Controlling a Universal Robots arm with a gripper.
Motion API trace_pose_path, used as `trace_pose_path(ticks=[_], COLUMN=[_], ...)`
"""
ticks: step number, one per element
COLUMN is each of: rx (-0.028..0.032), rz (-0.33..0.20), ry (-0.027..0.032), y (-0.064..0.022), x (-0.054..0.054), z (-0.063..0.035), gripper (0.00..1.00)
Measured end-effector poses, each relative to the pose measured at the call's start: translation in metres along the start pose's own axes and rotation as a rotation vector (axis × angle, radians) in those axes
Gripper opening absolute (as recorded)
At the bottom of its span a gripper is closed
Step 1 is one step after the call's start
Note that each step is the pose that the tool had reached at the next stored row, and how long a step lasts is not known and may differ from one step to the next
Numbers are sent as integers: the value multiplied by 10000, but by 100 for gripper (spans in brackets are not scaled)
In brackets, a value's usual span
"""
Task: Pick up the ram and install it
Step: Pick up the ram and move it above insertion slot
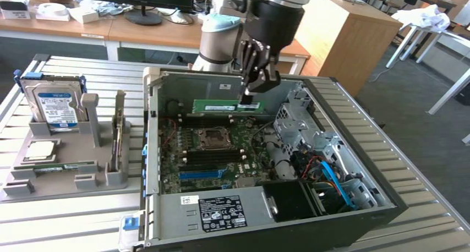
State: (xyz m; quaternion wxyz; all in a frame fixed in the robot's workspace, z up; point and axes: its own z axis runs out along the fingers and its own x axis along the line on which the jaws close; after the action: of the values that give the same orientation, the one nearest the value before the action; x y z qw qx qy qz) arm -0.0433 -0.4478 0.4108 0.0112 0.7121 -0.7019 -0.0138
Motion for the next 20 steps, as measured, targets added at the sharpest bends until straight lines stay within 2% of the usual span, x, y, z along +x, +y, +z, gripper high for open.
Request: trace_pose_path(ticks=[4, 10, 14, 20], rx=[-1, -1, 0, 0], rz=[1, 1, 1, 2], ry=[0, 0, -1, -1], y=[-87, -91, -91, -93], x=[2, -3, -52, -186], z=[-3, -3, 0, 7], gripper=[11, 11, 11, 11])
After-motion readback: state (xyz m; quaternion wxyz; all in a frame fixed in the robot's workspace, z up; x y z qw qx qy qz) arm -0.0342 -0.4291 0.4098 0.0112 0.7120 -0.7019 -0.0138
